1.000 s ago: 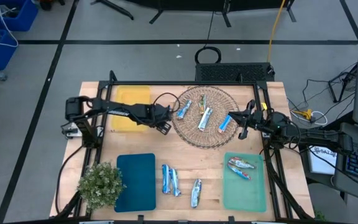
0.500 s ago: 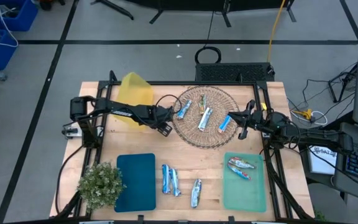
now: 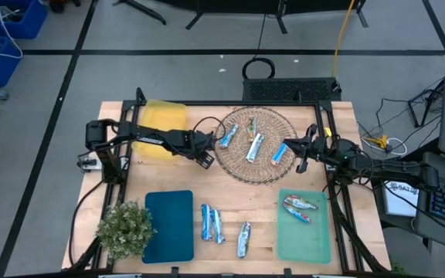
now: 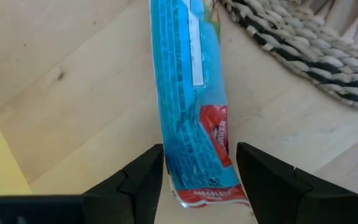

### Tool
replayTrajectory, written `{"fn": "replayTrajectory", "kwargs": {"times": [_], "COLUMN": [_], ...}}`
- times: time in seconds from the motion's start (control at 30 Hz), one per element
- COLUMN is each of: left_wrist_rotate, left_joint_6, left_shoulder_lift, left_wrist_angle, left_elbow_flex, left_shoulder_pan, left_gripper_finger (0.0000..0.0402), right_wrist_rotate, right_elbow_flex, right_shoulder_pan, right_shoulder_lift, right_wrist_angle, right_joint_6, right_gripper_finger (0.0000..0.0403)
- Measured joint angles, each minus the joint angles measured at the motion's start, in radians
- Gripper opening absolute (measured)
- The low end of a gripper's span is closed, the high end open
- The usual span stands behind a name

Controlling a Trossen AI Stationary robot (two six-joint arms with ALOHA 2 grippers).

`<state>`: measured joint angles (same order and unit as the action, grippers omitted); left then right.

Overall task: Pick and place Granola Bars by type
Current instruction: Put the red granola bar into the light blue bin

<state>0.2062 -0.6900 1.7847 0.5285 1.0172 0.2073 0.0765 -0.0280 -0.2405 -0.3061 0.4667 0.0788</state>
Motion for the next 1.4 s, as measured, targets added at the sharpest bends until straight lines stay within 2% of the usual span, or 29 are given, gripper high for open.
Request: {"fn": "replayTrajectory", "kwargs": {"times": [0.1, 0.17, 0.37, 0.4, 0.63, 0.9, 1.03, 1.1, 1.23, 1.4], "left_wrist_rotate": [-0.006, -0.034, -0.061, -0.052, -0.006, 0.182, 0.310, 0.339, 0.305, 0.107], "left_joint_6": [-0.011, -0.011, 0.044, 0.054, 0.176, 0.309, 0.452, 0.562, 0.813, 1.023], "left_shoulder_lift": [0.000, 0.000, -0.002, -0.002, -0.017, -0.160, -0.229, -0.245, -0.249, -0.248], "left_wrist_angle": [-0.001, -0.003, -0.021, -0.030, -0.096, -0.111, -0.162, -0.225, -0.447, -0.843], "left_elbow_flex": [0.000, 0.000, 0.001, 0.001, 0.001, 0.001, 0.002, 0.002, -0.019, -0.155], "left_shoulder_pan": [0.000, 0.000, -0.010, -0.016, -0.075, -0.194, -0.276, -0.311, -0.356, -0.331], "left_gripper_finger": [0.0194, 0.0169, 0.0038, 0.0033, 0.0030, 0.0027, 0.0027, 0.0026, 0.0025, 0.0025], "right_wrist_rotate": [0.000, 0.000, 0.000, 0.000, 0.000, 0.000, -0.002, -0.002, -0.002, -0.004], "right_elbow_flex": [0.000, 0.000, 0.000, 0.000, 0.000, 0.000, 0.000, 0.000, 0.000, 0.000], "right_shoulder_pan": [0.000, 0.000, 0.000, 0.000, 0.000, 0.000, 0.000, 0.000, 0.000, 0.000], "right_shoulder_lift": [0.000, 0.000, 0.000, 0.000, 0.000, -0.005, -0.011, -0.013, -0.016, -0.018], "right_wrist_angle": [0.000, 0.000, 0.000, 0.000, 0.000, -0.006, -0.007, -0.007, -0.003, 0.001], "right_joint_6": [0.000, -0.001, -0.014, -0.014, -0.014, -0.042, -0.050, -0.050, -0.050, -0.066], "right_gripper_finger": [0.0016, 0.0016, 0.0016, 0.0016, 0.0016, 0.0016, 0.0016, 0.0016, 0.0016, 0.0016]}}
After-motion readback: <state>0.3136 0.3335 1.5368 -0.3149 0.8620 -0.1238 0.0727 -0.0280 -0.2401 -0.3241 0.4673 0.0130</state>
